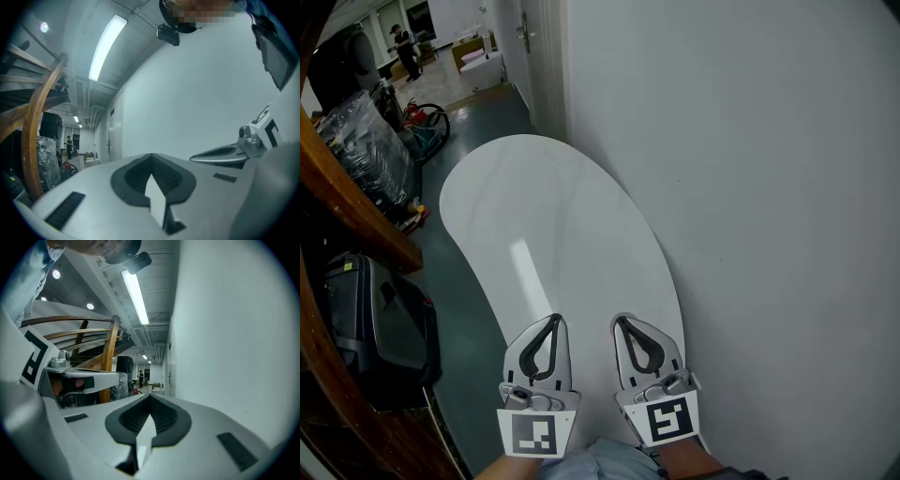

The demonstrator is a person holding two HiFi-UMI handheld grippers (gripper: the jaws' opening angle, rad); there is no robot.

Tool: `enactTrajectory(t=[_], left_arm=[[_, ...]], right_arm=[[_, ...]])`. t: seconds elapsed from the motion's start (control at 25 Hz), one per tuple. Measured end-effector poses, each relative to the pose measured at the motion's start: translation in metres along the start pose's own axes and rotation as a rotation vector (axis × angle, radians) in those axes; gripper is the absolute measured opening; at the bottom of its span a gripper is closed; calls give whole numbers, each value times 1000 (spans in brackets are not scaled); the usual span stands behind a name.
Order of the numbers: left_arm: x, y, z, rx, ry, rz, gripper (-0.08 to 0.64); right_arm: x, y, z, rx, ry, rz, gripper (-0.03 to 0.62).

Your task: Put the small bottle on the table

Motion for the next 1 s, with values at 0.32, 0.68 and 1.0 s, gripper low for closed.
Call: enactTrajectory(t=[0.32,0.68,1.0], left_arm=[[-7,-3,5,3,-21,-9,0],[-9,-4,7,14,-35,-10,0],[-8,-5,6,17,-28,-8,0]], right_arm=[[0,7,7,-25,-32,26,0],[-2,9,11,-26,-42,30,0],[-3,8,8,-24,-41,25,0]])
Point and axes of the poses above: the fingertips, and each gripper's own axes: x forward along the fingers, y to its left, z out of its top, the point moved 9 cm from there along -x, backward along the fingers, and after that the axes turned 7 degrees about -y, right-handed, at the moved point
